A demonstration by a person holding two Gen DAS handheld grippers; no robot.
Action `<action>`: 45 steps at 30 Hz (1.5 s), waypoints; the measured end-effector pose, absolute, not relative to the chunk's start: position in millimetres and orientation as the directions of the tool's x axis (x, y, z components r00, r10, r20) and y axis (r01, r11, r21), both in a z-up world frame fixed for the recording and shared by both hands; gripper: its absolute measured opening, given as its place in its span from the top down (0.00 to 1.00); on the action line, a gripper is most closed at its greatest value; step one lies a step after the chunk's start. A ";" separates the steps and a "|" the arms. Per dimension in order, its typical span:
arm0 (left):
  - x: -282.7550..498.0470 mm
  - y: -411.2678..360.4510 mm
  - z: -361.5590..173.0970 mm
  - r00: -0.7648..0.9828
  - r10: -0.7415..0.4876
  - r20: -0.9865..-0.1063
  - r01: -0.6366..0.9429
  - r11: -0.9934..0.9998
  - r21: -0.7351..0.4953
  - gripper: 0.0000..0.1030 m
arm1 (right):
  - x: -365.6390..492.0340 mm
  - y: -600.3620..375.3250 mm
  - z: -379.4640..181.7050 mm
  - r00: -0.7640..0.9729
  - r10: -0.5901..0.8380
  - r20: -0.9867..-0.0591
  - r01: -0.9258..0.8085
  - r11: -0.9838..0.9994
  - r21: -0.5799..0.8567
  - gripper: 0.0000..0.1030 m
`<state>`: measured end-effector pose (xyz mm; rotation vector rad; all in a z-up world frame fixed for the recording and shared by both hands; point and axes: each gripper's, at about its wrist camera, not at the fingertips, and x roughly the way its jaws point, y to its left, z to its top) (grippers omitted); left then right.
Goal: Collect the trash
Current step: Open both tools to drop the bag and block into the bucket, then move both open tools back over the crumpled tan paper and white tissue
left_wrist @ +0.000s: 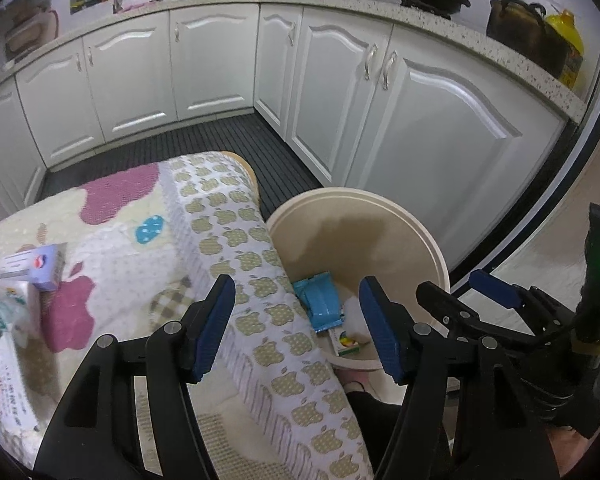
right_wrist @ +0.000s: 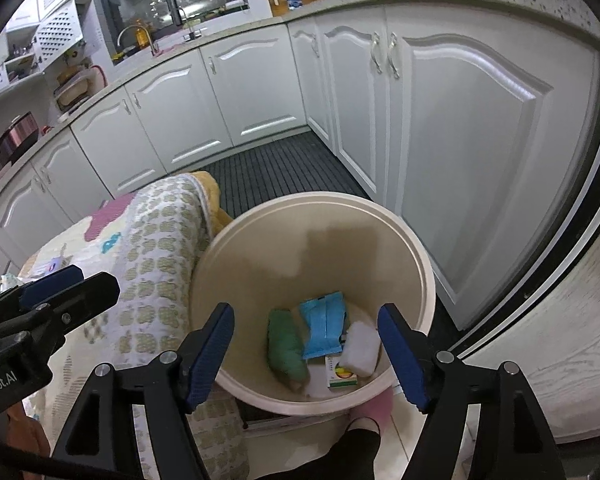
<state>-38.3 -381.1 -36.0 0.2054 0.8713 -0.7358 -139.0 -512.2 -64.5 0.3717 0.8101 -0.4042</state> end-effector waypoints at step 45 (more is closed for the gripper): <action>-51.0 -182.2 8.2 0.652 -0.353 -0.672 0.426 0.903 -0.061 0.38 | -119.0 -355.3 -0.5 0.736 -0.075 -0.673 0.216 0.968 0.128 0.25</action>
